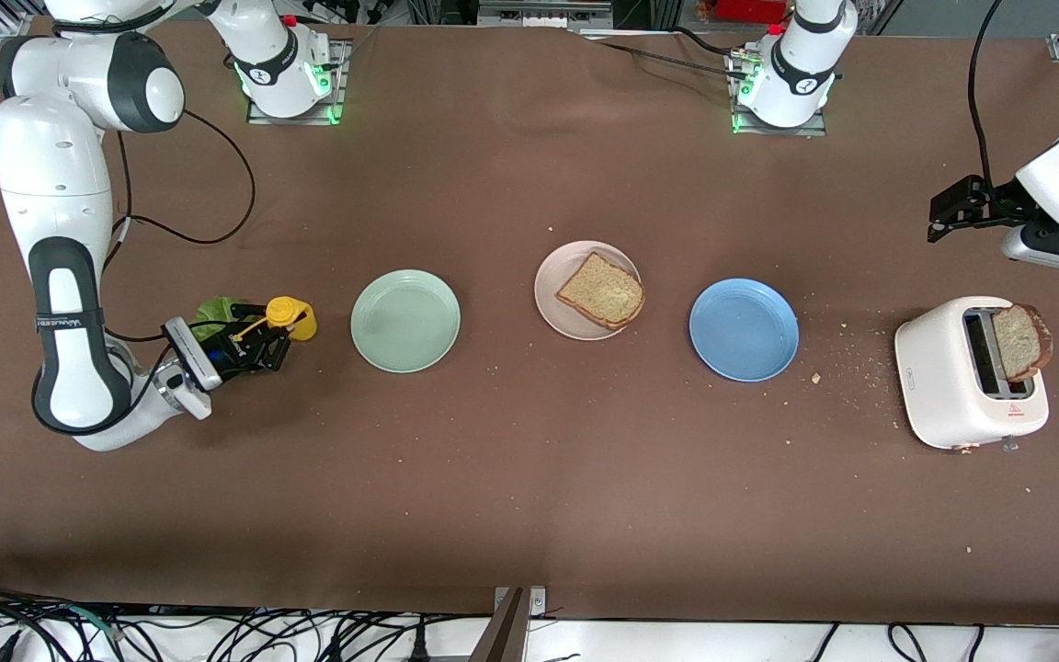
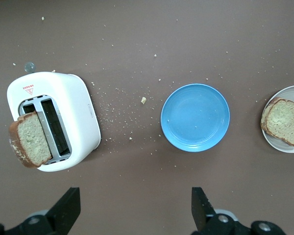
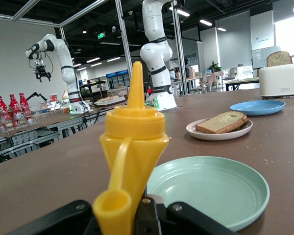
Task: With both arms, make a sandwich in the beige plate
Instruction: 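Open the right gripper to release the mustard bottle upright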
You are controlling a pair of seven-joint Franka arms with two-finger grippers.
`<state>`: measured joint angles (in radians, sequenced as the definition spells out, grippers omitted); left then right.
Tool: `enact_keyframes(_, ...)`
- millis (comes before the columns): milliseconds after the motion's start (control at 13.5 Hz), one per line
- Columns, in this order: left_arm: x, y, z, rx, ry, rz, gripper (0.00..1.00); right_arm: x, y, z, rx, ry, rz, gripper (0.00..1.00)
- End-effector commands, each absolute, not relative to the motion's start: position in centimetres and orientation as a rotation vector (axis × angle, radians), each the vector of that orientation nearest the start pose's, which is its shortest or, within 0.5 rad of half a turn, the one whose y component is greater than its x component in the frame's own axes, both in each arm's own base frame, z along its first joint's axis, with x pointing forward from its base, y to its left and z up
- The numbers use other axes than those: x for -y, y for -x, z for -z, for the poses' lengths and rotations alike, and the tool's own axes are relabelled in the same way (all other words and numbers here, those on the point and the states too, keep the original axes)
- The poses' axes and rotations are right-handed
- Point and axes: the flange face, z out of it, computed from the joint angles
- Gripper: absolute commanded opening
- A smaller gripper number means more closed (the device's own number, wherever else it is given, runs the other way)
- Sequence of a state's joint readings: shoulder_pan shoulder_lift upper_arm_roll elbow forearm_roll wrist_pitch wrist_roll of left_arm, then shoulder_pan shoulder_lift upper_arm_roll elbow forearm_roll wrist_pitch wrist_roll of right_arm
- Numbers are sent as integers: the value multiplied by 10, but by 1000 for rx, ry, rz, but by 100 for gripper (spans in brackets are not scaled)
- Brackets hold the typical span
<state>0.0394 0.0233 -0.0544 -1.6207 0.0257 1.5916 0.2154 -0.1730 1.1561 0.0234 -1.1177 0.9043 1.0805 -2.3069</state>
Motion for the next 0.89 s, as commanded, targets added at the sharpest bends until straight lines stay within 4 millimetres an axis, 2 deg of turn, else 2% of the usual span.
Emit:
enact_keyframes(0, 6, -562, -595, -356, 3114, -93, 100, -19, -639, -107, 1463, 893, 584, 0)
enact_keyframes(295, 7, -562, -595, -358, 3113, -93, 100, -24, -639, -99, 1464, 906, 580, 0)
enact_keyframes(665, 8, -562, -595, -360, 3113, -93, 100, -23, -625, -71, 1385, 906, 597, 0)
enact_keyframes(812, 8, -562, -595, -360, 3113, -95, 100, -23, -627, -73, 1377, 912, 605, 0)
